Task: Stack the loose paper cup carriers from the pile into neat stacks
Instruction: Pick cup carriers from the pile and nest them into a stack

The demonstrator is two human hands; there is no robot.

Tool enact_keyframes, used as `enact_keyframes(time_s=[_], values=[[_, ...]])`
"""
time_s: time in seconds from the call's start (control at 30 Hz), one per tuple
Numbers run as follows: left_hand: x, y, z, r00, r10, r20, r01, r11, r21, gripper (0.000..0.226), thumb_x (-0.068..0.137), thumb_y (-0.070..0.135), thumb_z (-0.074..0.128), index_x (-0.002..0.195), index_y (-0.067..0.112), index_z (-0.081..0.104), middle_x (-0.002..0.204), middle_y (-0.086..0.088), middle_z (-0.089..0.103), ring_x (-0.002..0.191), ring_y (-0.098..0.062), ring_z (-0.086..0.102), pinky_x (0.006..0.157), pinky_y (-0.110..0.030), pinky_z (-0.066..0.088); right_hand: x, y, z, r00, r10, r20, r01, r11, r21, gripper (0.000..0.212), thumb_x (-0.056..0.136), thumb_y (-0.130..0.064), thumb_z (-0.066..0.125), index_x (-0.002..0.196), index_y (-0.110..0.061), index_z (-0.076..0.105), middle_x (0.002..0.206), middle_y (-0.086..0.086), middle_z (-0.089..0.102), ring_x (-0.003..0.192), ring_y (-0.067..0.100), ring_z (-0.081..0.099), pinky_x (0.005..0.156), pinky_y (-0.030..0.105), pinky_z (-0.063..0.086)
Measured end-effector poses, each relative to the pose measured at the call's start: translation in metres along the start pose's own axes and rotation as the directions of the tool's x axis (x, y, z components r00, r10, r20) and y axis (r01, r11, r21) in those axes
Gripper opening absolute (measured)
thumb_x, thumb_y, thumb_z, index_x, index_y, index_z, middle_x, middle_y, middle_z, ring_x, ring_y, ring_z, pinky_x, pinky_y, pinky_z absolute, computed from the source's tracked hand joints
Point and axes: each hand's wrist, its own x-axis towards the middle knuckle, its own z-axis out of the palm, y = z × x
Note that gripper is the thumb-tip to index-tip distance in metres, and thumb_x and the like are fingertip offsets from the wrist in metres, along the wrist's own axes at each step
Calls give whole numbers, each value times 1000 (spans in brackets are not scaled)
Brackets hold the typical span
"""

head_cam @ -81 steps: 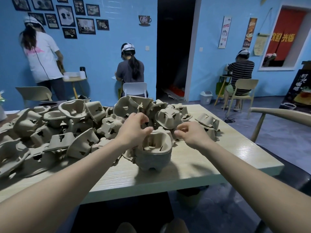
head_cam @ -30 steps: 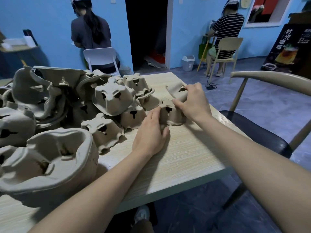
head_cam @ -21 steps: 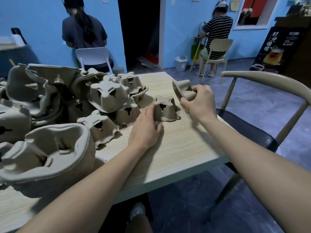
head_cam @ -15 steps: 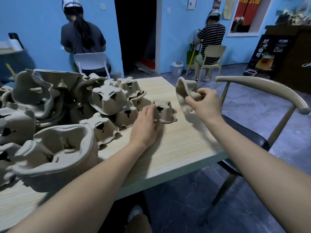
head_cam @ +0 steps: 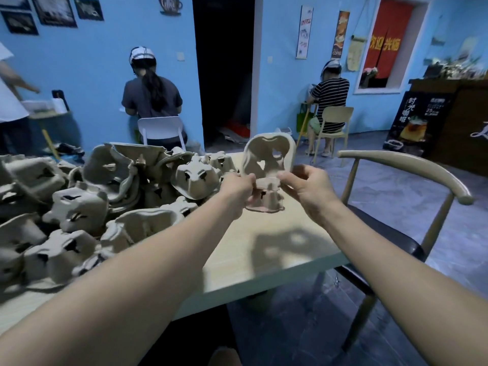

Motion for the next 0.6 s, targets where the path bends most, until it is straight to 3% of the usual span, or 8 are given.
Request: enact_keyframes(time_s=[0.07, 0.13, 0.2, 0.27, 0.4, 0.47, 0.53, 0.6], values=[[-3, 16, -16, 998, 34, -52, -33, 999, 23, 14, 96, 4, 47, 82, 5, 50, 82, -16, 56, 63, -20, 56, 47, -27, 53, -4, -4, 6, 995, 21, 100, -14, 997, -73, 13, 78, -6, 73, 85, -12, 64, 87, 6, 70, 85, 22, 65, 88, 38, 53], [-3, 30, -35, 977, 188, -104, -150, 945, 291, 6, 94, 8, 51, 90, 6, 54, 87, -16, 59, 71, -25, 59, 61, -33, 56, -6, -11, 12, 987, 2, 161, 22, 989, -149, 16, 78, -16, 74, 91, -13, 66, 89, 1, 70, 84, 15, 64, 83, 33, 52], [-9, 44, -56, 925, 359, -125, -228, 787, 574, 12, 92, 14, 54, 103, 8, 56, 94, -8, 59, 86, -25, 57, 80, -34, 50, -6, -21, 20, 991, -43, 127, 69, 977, -204, 25, 81, -29, 70, 99, -13, 66, 95, 1, 69, 88, 12, 62, 82, 30, 48], [-16, 53, -76, 891, 446, -81, -263, 654, 709, 14, 92, 16, 55, 105, 10, 56, 98, -6, 58, 90, -22, 54, 82, -30, 44, -8, -33, 30, 992, -99, 75, 114, 965, -236, 31, 86, -32, 64, 109, -11, 62, 103, 3, 66, 96, 15, 60, 87, 32, 48], [-29, 63, -109, 882, 471, -28, -275, 561, 781, 12, 90, 19, 59, 99, 10, 58, 99, -9, 63, 93, -27, 59, 84, -35, 49, -19, -48, 59, 971, -125, 202, 185, 933, -308, 11, 92, -10, 57, 101, -11, 63, 86, 6, 64, 79, 18, 59, 74, 34, 51], [-35, 64, -124, 869, 494, -32, -288, 557, 779, 11, 89, 21, 61, 93, 11, 58, 90, -6, 61, 85, -24, 56, 81, -34, 50, -25, -49, 73, 966, -110, 236, 191, 916, -353, 14, 88, 0, 58, 98, -8, 64, 86, 12, 65, 76, 21, 59, 74, 38, 54], [-43, 64, -137, 856, 514, -49, -325, 610, 723, 14, 88, 24, 64, 91, 12, 58, 79, 1, 58, 77, -18, 53, 77, -32, 48, -30, -48, 84, 973, -86, 216, 161, 919, -359, 15, 87, 4, 59, 98, -4, 65, 87, 15, 64, 76, 23, 58, 78, 43, 54], [-50, 62, -150, 874, 479, -87, -317, 696, 644, 20, 87, 30, 65, 90, 12, 57, 76, 3, 56, 68, -13, 52, 73, -31, 47, -35, -48, 94, 980, -47, 191, 105, 947, -302, 15, 87, 6, 58, 99, 1, 65, 87, 15, 64, 75, 23, 60, 75, 39, 56]])
